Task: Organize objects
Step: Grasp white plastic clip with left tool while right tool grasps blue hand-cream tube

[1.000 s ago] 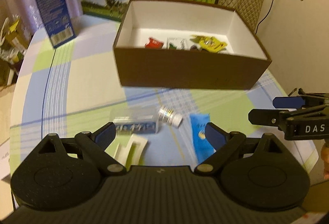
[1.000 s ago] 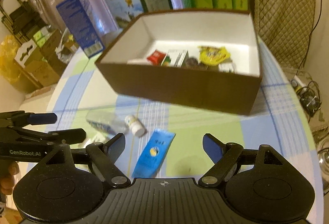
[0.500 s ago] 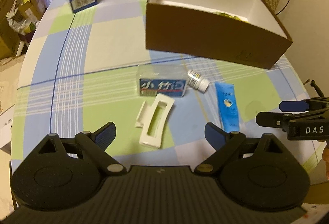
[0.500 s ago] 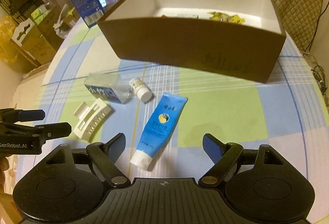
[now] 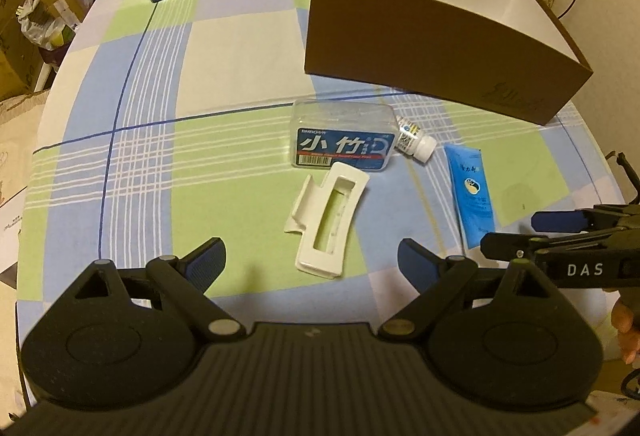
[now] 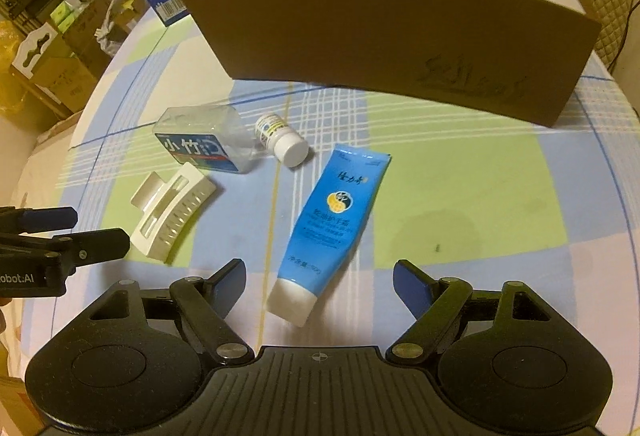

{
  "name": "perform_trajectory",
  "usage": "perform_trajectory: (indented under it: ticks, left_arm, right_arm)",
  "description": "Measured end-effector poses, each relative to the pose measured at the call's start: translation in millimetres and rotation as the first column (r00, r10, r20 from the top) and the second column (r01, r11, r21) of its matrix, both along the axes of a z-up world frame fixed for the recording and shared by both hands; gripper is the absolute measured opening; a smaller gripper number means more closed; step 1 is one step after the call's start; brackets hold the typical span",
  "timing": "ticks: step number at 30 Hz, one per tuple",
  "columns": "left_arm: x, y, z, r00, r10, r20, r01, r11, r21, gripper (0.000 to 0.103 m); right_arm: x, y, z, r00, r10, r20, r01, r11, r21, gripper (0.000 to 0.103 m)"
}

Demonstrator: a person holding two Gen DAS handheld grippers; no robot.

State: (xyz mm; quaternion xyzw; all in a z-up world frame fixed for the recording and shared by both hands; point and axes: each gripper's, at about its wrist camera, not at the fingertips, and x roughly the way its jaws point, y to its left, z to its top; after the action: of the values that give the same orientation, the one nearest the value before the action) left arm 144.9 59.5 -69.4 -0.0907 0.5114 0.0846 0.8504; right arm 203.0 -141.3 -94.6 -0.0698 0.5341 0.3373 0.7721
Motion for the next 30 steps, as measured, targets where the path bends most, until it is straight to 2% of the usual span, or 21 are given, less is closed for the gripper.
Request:
perform_trajectory:
  ticks: [3,8,16,21,24,30]
  left_arm:
    - [2.0,2.4,-3.8,1.000,-0.006,-0.006,0.006,1.000,-0.002,0.091]
    - [7.0,4.9,-7.8,1.000,-0.025,-0.007,0.025,1.000,-0.007,0.090]
    - [17.9,5.0,-17.4,0.998,-0.067,-0.005,0.067,0.998,0.008,0.090]
    - [27.2,4.5,-25.6,0.995,-0.103,-0.006,0.104,0.994,0.030,0.084]
    - [34.3,2.5,-32.2,0.992,-0.126,-0.012,0.127,0.991,0.038,0.077]
    - [47.6,-0.4,-44.9,0.987,-0.160,-0.021,0.161,0.986,0.037,0.069]
  right_arm:
    - [0.0,5.6,-6.2,1.000,-0.001,0.003,0.001,1.000,-0.002,0.067]
    - [1.7,12.8,-17.1,1.000,-0.017,0.016,0.018,1.000,-0.021,0.059]
    - [0.2,16.9,-23.6,0.997,0.013,0.074,-0.010,0.999,-0.047,0.040]
    - [7.2,7.5,-23.1,0.996,0.005,0.085,0.002,0.997,-0.076,0.032]
    - [14.0,-2.9,-22.6,0.996,-0.015,0.086,0.023,0.996,-0.082,0.031]
    - [23.2,-20.2,-21.9,0.996,-0.028,0.088,0.035,0.997,-0.070,0.031]
